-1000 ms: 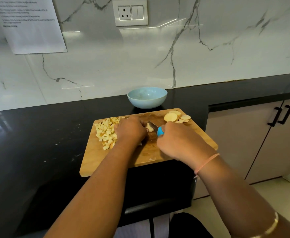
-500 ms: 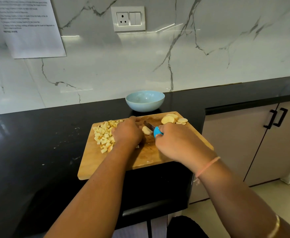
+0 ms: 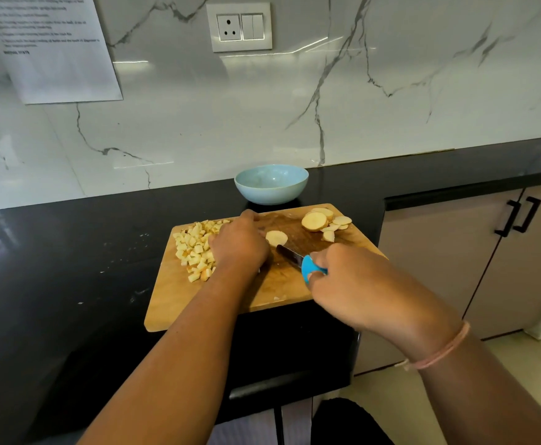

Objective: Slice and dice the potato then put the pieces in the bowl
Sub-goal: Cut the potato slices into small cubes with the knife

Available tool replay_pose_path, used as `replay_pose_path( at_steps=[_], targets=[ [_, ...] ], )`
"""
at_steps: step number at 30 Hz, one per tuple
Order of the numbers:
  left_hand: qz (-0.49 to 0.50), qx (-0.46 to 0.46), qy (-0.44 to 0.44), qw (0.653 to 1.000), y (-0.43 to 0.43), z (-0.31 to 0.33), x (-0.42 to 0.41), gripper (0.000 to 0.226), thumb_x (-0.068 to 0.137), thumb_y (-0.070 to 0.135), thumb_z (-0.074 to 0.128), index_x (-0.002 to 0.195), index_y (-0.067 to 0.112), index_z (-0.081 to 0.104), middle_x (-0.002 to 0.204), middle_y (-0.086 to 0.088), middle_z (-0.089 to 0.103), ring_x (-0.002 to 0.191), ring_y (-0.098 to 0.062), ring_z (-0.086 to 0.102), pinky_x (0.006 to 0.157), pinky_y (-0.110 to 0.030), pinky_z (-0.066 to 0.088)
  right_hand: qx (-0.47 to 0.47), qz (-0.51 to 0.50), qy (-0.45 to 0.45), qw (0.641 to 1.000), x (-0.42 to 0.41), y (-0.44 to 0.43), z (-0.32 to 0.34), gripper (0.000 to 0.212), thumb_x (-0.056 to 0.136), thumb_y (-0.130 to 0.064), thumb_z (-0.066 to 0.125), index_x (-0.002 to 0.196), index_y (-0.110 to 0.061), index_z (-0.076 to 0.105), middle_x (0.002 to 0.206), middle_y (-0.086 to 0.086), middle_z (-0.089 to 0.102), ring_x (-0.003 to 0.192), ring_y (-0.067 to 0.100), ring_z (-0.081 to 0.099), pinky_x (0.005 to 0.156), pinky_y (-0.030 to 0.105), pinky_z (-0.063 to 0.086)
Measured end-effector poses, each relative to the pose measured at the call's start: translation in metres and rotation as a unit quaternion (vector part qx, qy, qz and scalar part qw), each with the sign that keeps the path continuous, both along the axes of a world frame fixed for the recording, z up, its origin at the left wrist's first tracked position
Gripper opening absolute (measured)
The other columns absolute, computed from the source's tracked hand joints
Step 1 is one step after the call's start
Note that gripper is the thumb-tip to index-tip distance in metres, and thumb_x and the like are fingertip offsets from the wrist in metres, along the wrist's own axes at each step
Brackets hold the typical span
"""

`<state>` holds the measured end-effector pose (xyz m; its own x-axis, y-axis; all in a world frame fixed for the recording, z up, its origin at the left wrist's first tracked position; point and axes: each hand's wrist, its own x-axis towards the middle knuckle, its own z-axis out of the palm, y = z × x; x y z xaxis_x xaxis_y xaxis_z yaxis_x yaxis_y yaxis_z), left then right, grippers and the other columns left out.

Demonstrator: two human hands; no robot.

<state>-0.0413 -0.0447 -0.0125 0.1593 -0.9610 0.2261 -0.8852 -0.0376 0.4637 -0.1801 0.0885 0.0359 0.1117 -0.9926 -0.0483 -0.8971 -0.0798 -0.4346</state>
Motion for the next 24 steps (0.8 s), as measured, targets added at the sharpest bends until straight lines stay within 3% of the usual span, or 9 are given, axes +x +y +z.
replay_pose_path(
  at_steps=[3, 5, 7, 10, 15, 24],
  targets=[
    [-0.015, -0.005, -0.031, 0.999, 0.007, 0.004, -0.005, 0.046, 0.089, 0.031, 0.058, 0.133, 0.024, 0.045, 0.111, 0.002, 0.064, 0.105, -0.019, 0.058, 0.096, -0.041, 0.045, -0.029, -0.023, -0.038, 0.999, -0.015, -0.004, -0.004, 0.038, 0.097, -0.029, 0.043, 0.134, -0.023, 0.048, 0.092, -0.004, 0.056, 0.077, 0.011, 0.054, 0.064, 0.024, 0.044],
    [-0.018, -0.008, -0.052, 0.998, 0.011, 0.007, -0.013, 0.054, 0.088, 0.045, 0.056, 0.134, 0.021, 0.041, 0.107, -0.001, 0.062, 0.096, -0.019, 0.059, 0.078, -0.034, 0.052, -0.038, -0.043, -0.078, 0.995, -0.022, -0.008, -0.007, 0.039, 0.098, -0.029, 0.042, 0.137, -0.024, 0.046, 0.086, -0.005, 0.053, 0.067, 0.009, 0.048, 0.057, 0.024, 0.039],
    [-0.012, -0.014, -0.079, 0.997, 0.012, 0.007, -0.023, 0.059, 0.086, 0.054, 0.055, 0.13, 0.019, 0.039, 0.093, 0.0, 0.057, 0.083, -0.018, 0.054, 0.061, -0.029, 0.045, -0.04, -0.054, -0.1, 0.993, -0.026, -0.011, -0.009, 0.041, 0.098, -0.028, 0.042, 0.139, -0.022, 0.044, 0.081, -0.003, 0.05, 0.061, 0.008, 0.041, 0.054, 0.024, 0.035],
    [-0.004, -0.016, -0.097, 0.995, 0.007, 0.007, -0.036, 0.055, 0.088, 0.049, 0.055, 0.128, 0.017, 0.035, 0.086, 0.0, 0.05, 0.078, -0.017, 0.049, 0.053, -0.028, 0.037, -0.045, -0.061, -0.098, 0.992, -0.028, -0.014, -0.01, 0.04, 0.099, -0.027, 0.042, 0.138, -0.022, 0.045, 0.078, -0.002, 0.049, 0.058, 0.008, 0.041, 0.053, 0.024, 0.035],
    [0.01, 0.008, -0.082, 0.997, -0.007, 0.008, -0.04, 0.069, 0.088, 0.043, 0.059, 0.139, 0.014, 0.024, 0.112, -0.009, 0.057, 0.101, -0.024, 0.059, 0.064, -0.03, 0.043, -0.043, -0.06, -0.096, 0.993, -0.031, -0.014, -0.015, 0.041, 0.099, -0.028, 0.041, 0.139, -0.022, 0.043, 0.079, -0.005, 0.049, 0.058, 0.006, 0.041, 0.05, 0.02, 0.033],
    [-0.083, -0.01, -0.04, 0.996, -0.013, 0.005, -0.028, 0.069, 0.086, 0.027, 0.064, 0.14, 0.015, 0.023, 0.094, -0.003, 0.056, 0.087, -0.018, 0.06, 0.072, -0.03, 0.055, -0.049, -0.056, -0.094, 0.993, -0.026, -0.023, -0.02, 0.037, 0.1, -0.031, 0.04, 0.135, -0.022, 0.047, 0.087, -0.006, 0.052, 0.063, 0.008, 0.047, 0.053, 0.019, 0.037]
  ],
)
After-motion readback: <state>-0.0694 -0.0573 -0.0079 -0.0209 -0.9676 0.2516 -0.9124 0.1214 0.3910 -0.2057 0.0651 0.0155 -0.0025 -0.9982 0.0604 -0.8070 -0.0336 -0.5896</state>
